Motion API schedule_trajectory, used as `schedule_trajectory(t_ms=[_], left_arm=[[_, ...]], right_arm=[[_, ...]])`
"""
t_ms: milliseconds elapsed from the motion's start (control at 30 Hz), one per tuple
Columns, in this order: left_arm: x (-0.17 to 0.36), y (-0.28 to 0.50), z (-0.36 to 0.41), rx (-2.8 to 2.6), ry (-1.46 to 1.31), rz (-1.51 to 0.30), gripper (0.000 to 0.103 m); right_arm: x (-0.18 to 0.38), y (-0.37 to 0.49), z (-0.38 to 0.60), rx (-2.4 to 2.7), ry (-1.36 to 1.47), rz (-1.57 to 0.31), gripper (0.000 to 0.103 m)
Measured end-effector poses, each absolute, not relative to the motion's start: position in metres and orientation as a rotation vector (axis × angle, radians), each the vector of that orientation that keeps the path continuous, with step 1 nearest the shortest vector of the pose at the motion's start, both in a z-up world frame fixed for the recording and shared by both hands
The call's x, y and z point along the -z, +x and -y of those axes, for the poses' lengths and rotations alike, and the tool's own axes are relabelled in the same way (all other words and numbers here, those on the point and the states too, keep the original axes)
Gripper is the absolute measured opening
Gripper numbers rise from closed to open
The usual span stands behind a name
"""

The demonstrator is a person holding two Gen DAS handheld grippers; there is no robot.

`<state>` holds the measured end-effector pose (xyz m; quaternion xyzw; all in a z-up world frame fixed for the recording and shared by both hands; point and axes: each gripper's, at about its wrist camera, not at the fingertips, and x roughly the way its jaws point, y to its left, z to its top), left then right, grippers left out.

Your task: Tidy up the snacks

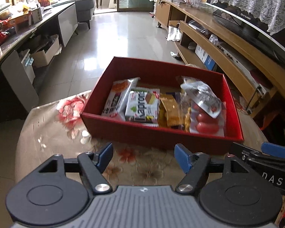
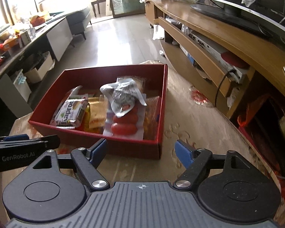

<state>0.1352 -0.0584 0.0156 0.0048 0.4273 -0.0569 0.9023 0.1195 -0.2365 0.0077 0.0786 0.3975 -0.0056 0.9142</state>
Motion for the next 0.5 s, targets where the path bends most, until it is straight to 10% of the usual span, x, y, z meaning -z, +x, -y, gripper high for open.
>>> schedule_trajectory(t_ms=[500], left_arm=[[-0.005, 0.082, 0.048, 0.112, 0.006, -0.891, 0.083]], right_arm=[[-0.006, 0.065, 0.227, 0.040, 0.143, -0.806, 0.086]])
